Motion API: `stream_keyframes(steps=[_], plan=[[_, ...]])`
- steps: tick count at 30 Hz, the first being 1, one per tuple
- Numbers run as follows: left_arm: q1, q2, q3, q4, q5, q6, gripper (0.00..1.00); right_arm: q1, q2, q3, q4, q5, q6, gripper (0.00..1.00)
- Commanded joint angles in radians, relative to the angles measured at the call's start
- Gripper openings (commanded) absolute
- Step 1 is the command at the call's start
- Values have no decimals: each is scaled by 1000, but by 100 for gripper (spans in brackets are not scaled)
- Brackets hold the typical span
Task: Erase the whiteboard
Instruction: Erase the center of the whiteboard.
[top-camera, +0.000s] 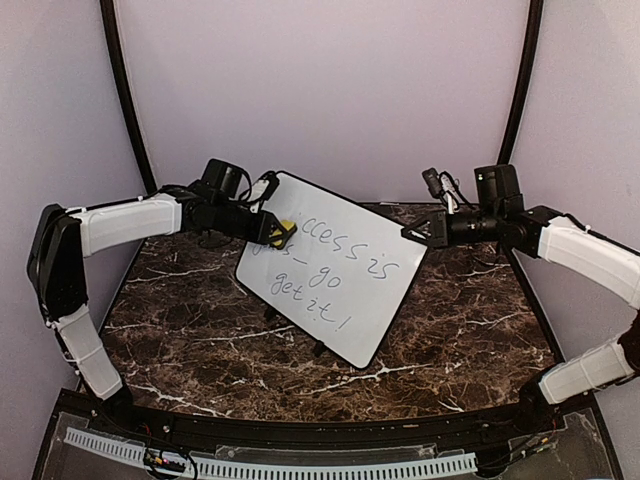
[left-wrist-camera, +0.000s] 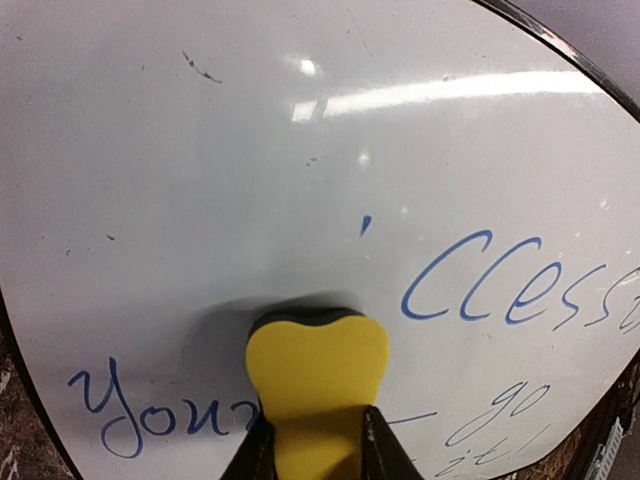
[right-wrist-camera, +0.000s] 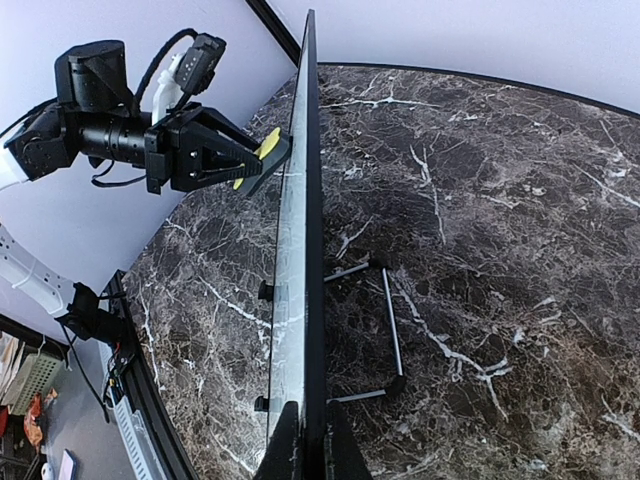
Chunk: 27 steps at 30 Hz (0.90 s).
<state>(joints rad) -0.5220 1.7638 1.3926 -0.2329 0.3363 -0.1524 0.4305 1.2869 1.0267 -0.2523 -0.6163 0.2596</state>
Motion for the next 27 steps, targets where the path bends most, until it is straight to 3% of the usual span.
stream_keyframes(steps=[1,6,18,27], plan=[[-25,-36,-77,-45,-30,17,12,40,5,35,50,-63,-135,0],[-25,-24,-57,-28,-28,16,12,40,6,35,48,-65,-134,0],[-24,109,213,-75,-48,48,12,42,-6,24,52,-60,-134,0],[-24,57,78,-59,-32,26,12,42,0,23,54,-63,-135,0]])
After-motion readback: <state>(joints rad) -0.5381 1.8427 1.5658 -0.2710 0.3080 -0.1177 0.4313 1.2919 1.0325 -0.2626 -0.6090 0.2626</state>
